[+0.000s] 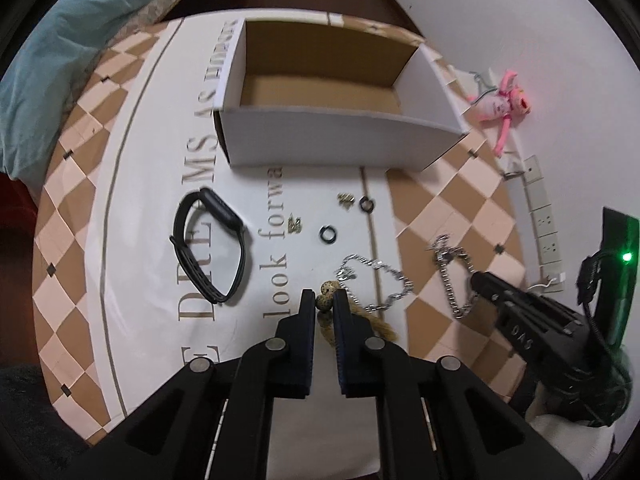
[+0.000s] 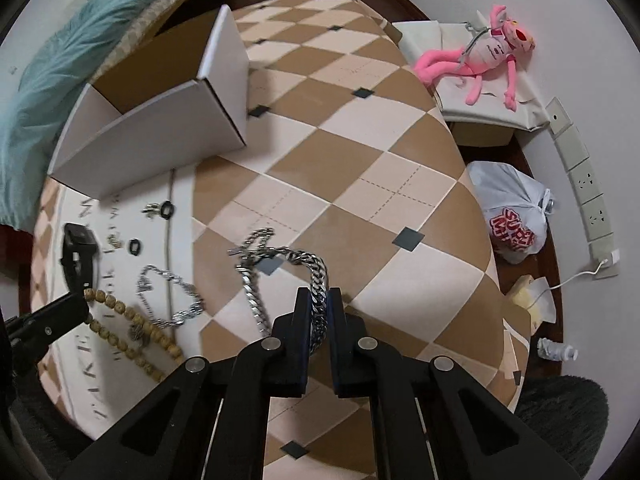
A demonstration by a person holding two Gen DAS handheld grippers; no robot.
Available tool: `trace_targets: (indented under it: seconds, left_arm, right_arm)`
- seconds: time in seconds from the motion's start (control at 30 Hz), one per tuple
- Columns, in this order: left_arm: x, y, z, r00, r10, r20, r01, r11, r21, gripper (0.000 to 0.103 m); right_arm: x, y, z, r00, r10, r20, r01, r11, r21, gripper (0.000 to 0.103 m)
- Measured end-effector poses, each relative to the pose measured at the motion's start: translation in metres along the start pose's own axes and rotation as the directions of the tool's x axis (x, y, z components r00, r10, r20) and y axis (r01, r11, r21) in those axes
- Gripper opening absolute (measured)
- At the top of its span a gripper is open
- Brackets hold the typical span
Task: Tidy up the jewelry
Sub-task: 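Close left gripper on bead bracelet while right gripper closes on silver chain, then carry bead bracelet with left gripper while right gripper carries chain toward box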
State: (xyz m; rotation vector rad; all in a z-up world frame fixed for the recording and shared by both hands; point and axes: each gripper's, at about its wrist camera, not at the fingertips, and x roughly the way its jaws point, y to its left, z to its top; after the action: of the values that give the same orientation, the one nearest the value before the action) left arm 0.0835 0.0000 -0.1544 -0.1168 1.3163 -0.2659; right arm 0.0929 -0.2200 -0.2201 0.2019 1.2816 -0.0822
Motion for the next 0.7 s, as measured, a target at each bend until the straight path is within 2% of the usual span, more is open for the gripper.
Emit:
trace_targets:
  seconds: [0.33, 0.57, 0.7]
  left_arm:
    - [-0.045, -0.009, 0.007, 0.994, -0.048, 0.096, 0.046, 0.999, 0.021, 0.006]
    - [-0.075, -0.032, 0.043, 0.981, -0.095, 0.169, 0.092, 0.995, 0.024, 0.006]
    - [-0.098, -0.035, 0.065, 0.968, -0.122, 0.219, 0.118, 0.992, 0.032, 0.006]
  right_arm:
    - [-0.05, 0.011, 0.007, 0.99, 0.125, 0.066, -0.125, 0.992, -0.01, 0.008]
    - [-0.097, 0.026, 0.032, 0.97, 0.212, 0.117, -0.207, 0.977, -0.056, 0.007]
    - [-0.124, 0.036, 0.053, 0.953, 0.261, 0.152, -0.251, 0.964, -0.085, 0.002]
